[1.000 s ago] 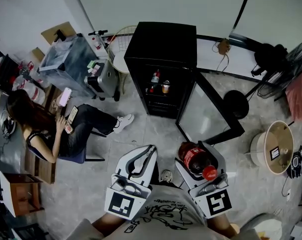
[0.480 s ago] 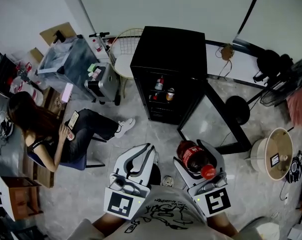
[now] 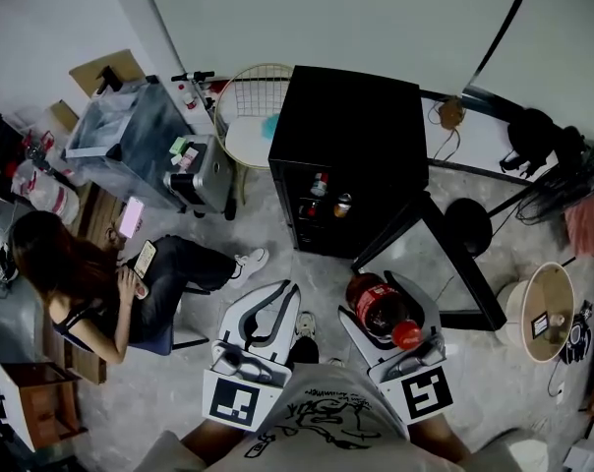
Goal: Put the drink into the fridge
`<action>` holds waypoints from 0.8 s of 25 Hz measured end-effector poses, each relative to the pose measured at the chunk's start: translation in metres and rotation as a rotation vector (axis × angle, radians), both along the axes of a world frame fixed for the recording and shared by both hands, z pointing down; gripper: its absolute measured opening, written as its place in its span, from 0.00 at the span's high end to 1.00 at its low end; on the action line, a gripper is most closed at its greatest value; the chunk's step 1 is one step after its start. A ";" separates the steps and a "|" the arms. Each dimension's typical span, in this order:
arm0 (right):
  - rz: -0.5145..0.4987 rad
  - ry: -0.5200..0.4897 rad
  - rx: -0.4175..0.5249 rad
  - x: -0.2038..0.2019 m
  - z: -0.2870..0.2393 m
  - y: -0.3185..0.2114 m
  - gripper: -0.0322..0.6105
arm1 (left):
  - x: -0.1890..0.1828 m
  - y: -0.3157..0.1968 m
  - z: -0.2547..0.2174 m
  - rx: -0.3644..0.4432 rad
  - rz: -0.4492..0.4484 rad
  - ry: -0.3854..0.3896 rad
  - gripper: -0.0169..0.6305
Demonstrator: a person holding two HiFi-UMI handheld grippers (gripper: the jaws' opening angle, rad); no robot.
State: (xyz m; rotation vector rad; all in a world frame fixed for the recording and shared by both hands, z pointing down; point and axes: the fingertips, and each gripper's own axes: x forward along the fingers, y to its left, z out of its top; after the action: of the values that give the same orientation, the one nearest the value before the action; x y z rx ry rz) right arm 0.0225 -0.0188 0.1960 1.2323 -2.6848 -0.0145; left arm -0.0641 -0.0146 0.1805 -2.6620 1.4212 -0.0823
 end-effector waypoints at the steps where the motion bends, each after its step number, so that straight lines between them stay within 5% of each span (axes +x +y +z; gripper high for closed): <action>1: 0.004 0.001 0.000 -0.004 0.000 -0.007 0.46 | -0.004 -0.006 0.000 0.002 0.003 0.000 0.91; 12: 0.040 0.004 0.009 -0.029 -0.003 -0.055 0.46 | -0.031 -0.054 -0.001 0.003 0.038 0.004 0.91; 20: 0.050 -0.002 -0.006 -0.013 -0.002 -0.072 0.46 | -0.014 -0.071 -0.004 0.006 0.044 0.012 0.91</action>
State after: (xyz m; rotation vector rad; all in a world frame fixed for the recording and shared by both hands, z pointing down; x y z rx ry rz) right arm 0.0092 -0.0909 0.1942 1.2980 -2.6534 0.0016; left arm -0.0781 -0.0857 0.1765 -2.6916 1.3630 -0.0582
